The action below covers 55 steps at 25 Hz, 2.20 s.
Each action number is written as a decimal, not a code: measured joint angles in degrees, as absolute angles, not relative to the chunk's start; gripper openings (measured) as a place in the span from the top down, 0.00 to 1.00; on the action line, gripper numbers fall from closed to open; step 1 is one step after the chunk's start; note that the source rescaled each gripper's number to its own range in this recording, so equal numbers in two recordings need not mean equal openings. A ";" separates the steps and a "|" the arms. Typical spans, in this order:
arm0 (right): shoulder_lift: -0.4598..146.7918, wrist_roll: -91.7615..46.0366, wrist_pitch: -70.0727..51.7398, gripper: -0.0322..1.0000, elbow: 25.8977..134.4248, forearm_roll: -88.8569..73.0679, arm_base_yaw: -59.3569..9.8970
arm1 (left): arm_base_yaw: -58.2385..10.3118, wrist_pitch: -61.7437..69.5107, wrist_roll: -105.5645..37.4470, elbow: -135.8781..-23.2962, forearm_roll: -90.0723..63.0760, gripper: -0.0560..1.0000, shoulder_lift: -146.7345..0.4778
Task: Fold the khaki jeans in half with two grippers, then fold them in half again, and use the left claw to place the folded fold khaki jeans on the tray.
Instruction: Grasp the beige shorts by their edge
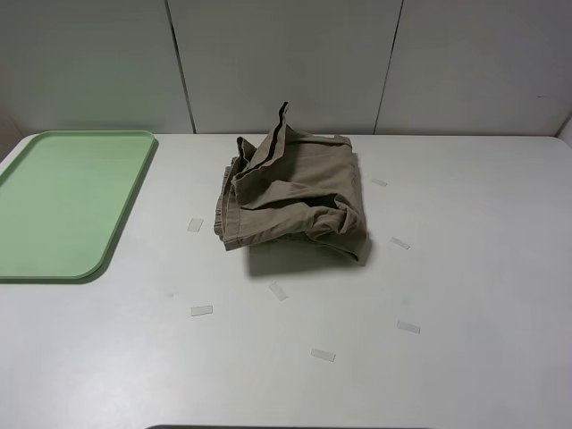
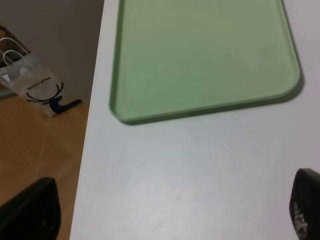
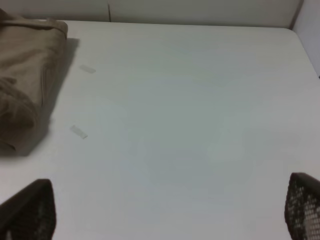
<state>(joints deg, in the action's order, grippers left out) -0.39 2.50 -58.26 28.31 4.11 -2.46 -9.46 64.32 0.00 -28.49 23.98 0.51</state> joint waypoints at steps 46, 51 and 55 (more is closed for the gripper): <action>-0.39 2.66 -58.31 0.00 28.31 4.11 -2.46 | -12.04 46.34 10.67 -41.75 0.00 0.18 -37.51; -0.39 2.66 -58.31 0.00 28.31 4.11 -2.46 | -11.98 38.61 -0.48 -43.07 -16.04 0.19 -48.60; -0.39 2.66 -58.26 0.00 28.31 4.11 -2.46 | -11.98 30.28 -5.06 -43.07 -24.18 0.19 -54.81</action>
